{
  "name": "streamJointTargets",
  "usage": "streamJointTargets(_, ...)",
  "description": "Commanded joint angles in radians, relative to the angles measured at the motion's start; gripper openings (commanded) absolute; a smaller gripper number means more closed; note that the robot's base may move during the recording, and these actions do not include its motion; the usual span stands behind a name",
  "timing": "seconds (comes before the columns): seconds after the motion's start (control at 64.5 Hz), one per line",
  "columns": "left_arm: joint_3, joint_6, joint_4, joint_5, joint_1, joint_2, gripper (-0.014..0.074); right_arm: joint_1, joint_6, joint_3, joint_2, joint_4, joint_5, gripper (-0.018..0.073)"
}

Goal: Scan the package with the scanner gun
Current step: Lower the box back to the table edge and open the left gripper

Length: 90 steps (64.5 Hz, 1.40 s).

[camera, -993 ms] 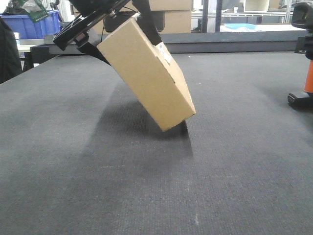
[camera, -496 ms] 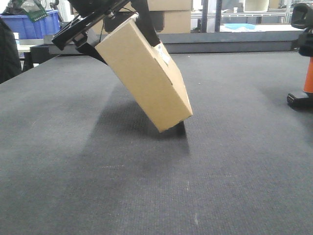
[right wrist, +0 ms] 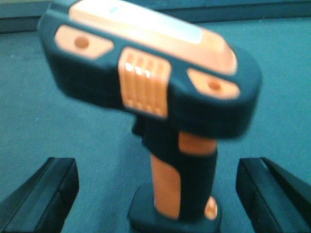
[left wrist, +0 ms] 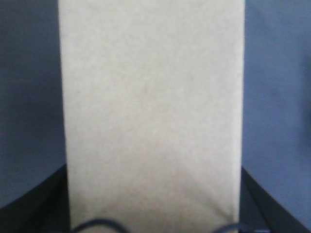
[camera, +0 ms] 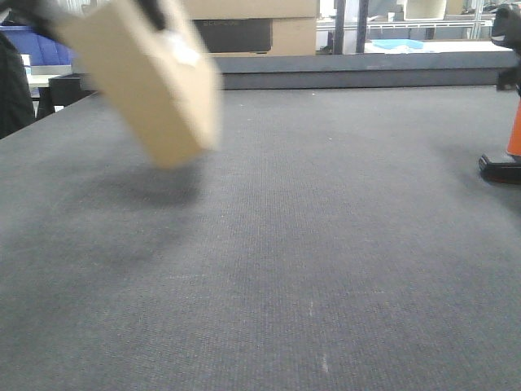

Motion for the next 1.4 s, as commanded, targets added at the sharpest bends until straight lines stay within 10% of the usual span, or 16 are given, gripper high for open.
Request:
streamJointTargets(0.0, -0.008, 0.076, 0.016, 0.075, 0.074, -0.021, -0.0111, -0.002, -0.001, 0.034, -0.047, -0.011, -0.018, 0.0568)
streamJointTargets(0.388, -0.008, 0.118, 0.303, 0.118, 0.182, -0.019, -0.0111, -0.002, -0.001, 0.094, -0.211, -0.026, 0.125, 0.0568)
streamJointTargets(0.76, -0.006, 0.033, 0.376, 0.128, 0.050, 0.025, -0.0111, -0.002, -0.001, 0.094, -0.247, -0.041, 0.175, 0.0568)
streamJointTargets(1.132, -0.006, 0.001, 0.392, 0.156, 0.050, 0.072, -0.0102, -0.002, -0.001, 0.094, -0.247, -0.041, 0.177, 0.0568)
streamJointTargets(1.38, -0.006, 0.001, 0.392, 0.161, 0.050, 0.072, 0.0335, -0.002, -0.001, 0.094, -0.247, -0.041, 0.177, 0.0568)
